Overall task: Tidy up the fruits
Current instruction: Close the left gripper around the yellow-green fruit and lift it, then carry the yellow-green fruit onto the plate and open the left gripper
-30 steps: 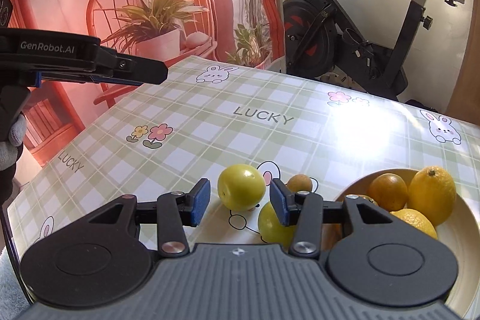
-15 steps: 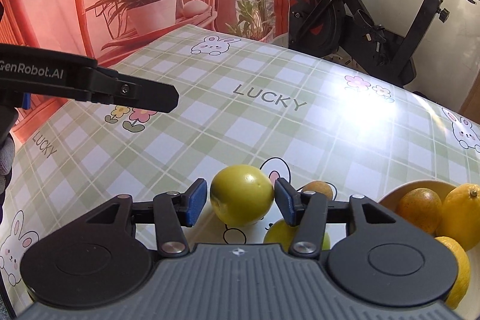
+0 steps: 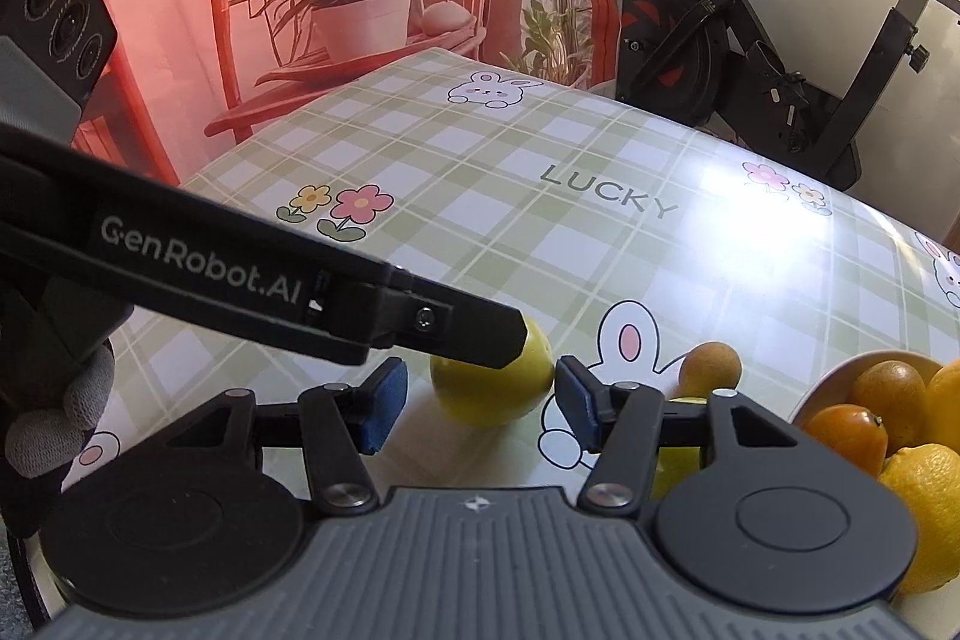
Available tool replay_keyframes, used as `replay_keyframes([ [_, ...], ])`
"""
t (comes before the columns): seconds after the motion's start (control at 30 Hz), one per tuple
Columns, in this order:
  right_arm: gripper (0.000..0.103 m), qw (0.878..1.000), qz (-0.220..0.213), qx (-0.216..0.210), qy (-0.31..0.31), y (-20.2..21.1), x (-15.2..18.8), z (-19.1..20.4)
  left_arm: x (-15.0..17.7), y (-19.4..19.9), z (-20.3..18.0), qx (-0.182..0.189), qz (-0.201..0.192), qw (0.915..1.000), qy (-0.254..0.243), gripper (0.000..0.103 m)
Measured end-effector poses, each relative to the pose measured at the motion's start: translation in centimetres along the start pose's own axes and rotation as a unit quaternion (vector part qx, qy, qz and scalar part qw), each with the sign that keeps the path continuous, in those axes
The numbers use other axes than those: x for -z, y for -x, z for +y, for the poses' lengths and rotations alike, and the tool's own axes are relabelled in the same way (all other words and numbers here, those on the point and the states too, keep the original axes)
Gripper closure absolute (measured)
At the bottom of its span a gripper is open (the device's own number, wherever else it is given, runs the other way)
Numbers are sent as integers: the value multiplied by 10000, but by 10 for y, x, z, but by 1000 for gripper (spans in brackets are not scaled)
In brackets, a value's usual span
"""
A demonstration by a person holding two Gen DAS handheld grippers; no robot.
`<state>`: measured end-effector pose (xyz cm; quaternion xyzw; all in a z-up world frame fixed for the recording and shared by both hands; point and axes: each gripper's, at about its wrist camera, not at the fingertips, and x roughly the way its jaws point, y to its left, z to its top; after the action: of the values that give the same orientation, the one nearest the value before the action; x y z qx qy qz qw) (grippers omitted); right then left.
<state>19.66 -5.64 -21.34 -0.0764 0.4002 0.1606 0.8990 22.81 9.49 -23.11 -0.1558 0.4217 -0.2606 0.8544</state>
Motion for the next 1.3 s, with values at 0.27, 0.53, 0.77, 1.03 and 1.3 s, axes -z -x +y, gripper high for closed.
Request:
replay_keyframes([
  [0.27, 50, 9999, 29, -39, -105, -4, 2, -3, 2, -7, 5, -6, 46, 10000, 32, 55],
  [0.53, 54, 9997, 13, -76, -233, -4, 3, -7, 5, -9, 2, -22, 43, 10000, 42, 56],
  [0.77, 54, 9992, -7, -199, -347, 5, 8, -4, 12, 6, -16, -215, 14, 9995, -219, 56],
  [1.03, 54, 9980, -366, -217, -471, 35, 16, -2, 13, 18, -53, -349, -150, 9978, -539, 56],
  [1.3, 54, 9944, -773, -72, -711, 70, 28, -17, 5, 10, -95, -401, -84, 9942, -997, 56],
])
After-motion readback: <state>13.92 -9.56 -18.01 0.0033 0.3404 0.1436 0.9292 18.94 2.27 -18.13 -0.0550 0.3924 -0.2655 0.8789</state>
